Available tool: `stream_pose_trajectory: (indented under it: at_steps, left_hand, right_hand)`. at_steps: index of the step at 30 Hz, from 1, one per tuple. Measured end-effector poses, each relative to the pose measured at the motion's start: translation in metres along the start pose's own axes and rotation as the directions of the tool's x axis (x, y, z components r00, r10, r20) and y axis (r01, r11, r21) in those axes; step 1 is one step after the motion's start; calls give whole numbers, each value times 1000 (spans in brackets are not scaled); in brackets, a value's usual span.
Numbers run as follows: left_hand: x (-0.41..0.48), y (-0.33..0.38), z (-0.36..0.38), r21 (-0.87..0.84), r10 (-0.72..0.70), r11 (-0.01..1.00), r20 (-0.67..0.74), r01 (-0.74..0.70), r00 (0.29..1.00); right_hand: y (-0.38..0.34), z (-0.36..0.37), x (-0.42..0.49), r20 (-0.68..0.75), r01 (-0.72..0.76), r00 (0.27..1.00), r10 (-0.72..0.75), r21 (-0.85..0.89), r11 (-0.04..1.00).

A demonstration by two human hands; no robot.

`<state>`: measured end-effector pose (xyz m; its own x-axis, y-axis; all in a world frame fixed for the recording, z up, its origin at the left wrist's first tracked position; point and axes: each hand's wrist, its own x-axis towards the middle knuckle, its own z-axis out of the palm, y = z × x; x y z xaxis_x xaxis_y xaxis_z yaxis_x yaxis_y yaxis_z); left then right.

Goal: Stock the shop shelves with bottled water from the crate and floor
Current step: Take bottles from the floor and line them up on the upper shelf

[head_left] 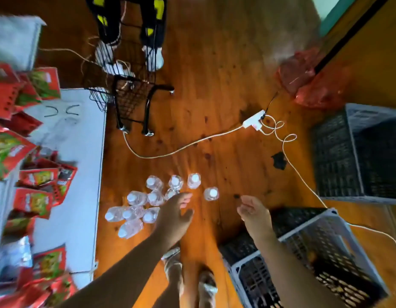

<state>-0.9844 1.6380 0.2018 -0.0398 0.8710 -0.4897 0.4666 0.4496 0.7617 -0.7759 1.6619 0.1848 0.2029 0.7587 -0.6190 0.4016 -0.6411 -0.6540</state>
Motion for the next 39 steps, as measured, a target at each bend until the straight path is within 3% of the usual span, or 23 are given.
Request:
stream_pose_trajectory:
  at_steps: [3,7,13,15,17,20,24,28,39]
  left_hand:
    - [54,-59,44,47,-62,997,63,59,996]
    - [124,-150,117,80,-143,988,111,135,983]
    - [222,-258,205,71,-182,982,140,174,973]
    - [248,-278,224,41,-124,992,143,120,982]
    - [265,-291,238,20,-59,998,195,56,979]
    - [278,-299,250,-71,-3,997,230,19,973]
    - [269,-285,242,-167,0,985,213,36,977]
    - [241,-244,202,-156,17,988,223,18,975]
    - [103,-35,18,-496,48,867,152,35,987]
  right_hand:
    - [52,28,61,12,-91,996,91,-8,996]
    - [122,72,153,142,-144,976,166,-156,977]
    - [212,127,272,290,-66,944,157,-301,951]
    - [224,139,292,353,-23,927,125,-279,960]
    - [227,146,302,430,37,902,31,-147,988]
    - [232,150,310,427,69,902,-69,15,998]
    - [221,140,301,422,90,902,-90,19,996]
    - [178,122,260,454,1,889,-54,116,993]
    - [-57,35,81,555,8,814,-173,288,958]
